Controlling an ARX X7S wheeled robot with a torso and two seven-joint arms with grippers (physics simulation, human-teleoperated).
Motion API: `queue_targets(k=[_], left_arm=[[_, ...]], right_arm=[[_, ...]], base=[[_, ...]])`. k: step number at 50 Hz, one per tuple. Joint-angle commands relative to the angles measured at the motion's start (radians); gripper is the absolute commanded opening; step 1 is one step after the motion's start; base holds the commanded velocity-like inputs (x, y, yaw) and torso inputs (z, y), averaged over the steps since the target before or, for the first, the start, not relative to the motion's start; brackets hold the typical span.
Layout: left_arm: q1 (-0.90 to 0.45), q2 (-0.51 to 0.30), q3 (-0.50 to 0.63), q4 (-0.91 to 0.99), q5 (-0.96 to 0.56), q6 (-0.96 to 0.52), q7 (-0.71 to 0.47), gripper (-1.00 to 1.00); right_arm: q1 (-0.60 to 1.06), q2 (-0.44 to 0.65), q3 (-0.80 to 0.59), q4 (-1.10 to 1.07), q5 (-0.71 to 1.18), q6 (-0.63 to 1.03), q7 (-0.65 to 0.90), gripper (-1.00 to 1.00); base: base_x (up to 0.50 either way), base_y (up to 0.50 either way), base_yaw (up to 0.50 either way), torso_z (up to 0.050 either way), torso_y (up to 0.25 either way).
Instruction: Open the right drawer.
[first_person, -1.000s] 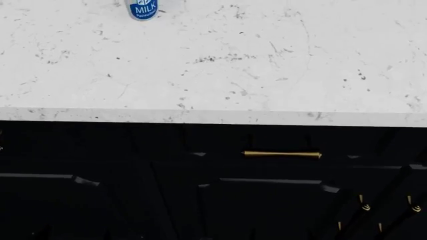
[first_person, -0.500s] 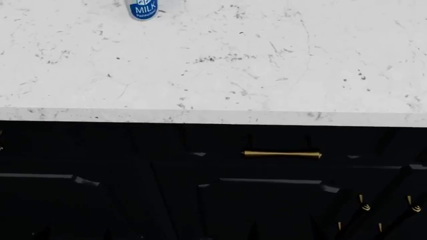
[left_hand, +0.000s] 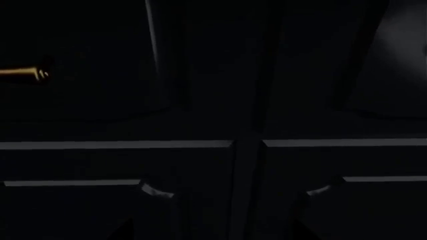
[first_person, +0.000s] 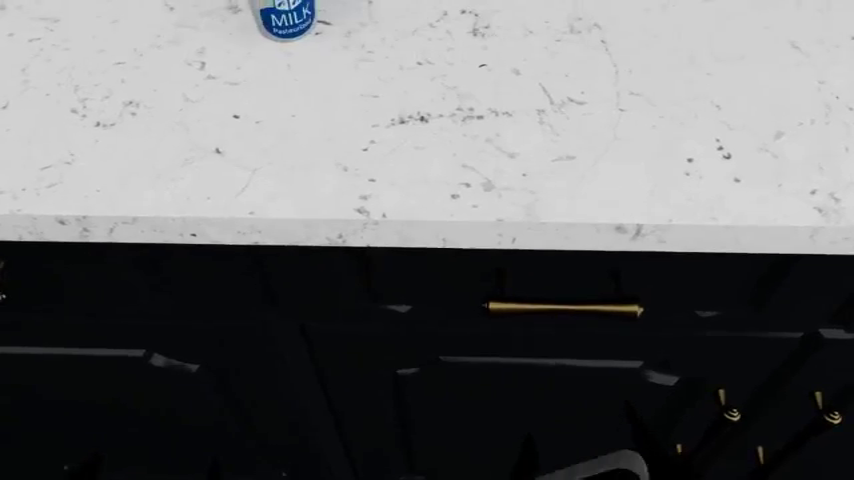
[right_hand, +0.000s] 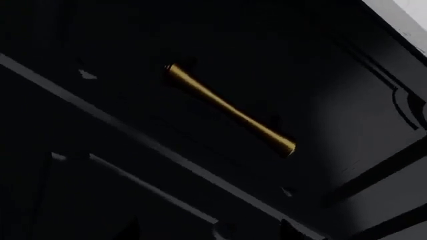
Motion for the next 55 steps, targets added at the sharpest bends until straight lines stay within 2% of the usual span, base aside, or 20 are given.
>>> queue_targets(k=[1,9,20,27,41,43,55], left_arm=[[0.001,-0.004,0.005,0.0,-0.004,0.002,-0.005,1.0],[0.002,-0.007,0.009,0.006,-0.005,0.0,-0.009,1.0],[0.006,-0.014,0.019,0.022,-0.007,-0.007,-0.012,1.0],[0.0,-0.011,0.011,0.005,-0.036,-0.005,-0.003,1.0],[-0.01,-0.013,0.022,-0.001,-0.03,-0.006,-0.01,1.0],[-0.01,-0.014,0.022,-0.004,-0.031,-0.004,-0.01,1.0],[-0.011,-0.017,0.027,-0.004,-0.035,-0.002,-0.014,1.0]], right_arm=[[0.054,0.019,-0.078,0.008,-0.116,0.091,-0.001,1.0],[0.067,0.025,-0.096,0.031,-0.145,0.09,0.011,1.0],[0.111,0.048,-0.208,0.044,-0.308,0.158,0.01,1.0],[0.14,0.055,-0.216,0.051,-0.343,0.193,0.005,1.0],[0.213,0.095,-0.393,0.096,-0.601,0.3,-0.055,1.0],[0.232,0.081,-0.431,0.135,-0.692,0.382,-0.071,1.0],[0.232,0.081,-0.431,0.135,-0.692,0.383,-0.071,1.0]], base=[[0.0,0.0,0.0,0.0,0.0],[0.0,0.0,0.0,0.0,0.0],[0.0,0.0,0.0,0.0,0.0],[0.0,0.0,0.0,0.0,0.0],[0.0,0.0,0.0,0.0,0.0],[0.0,0.0,0.0,0.0,0.0],[0.0,0.0,0.0,0.0,0.0]])
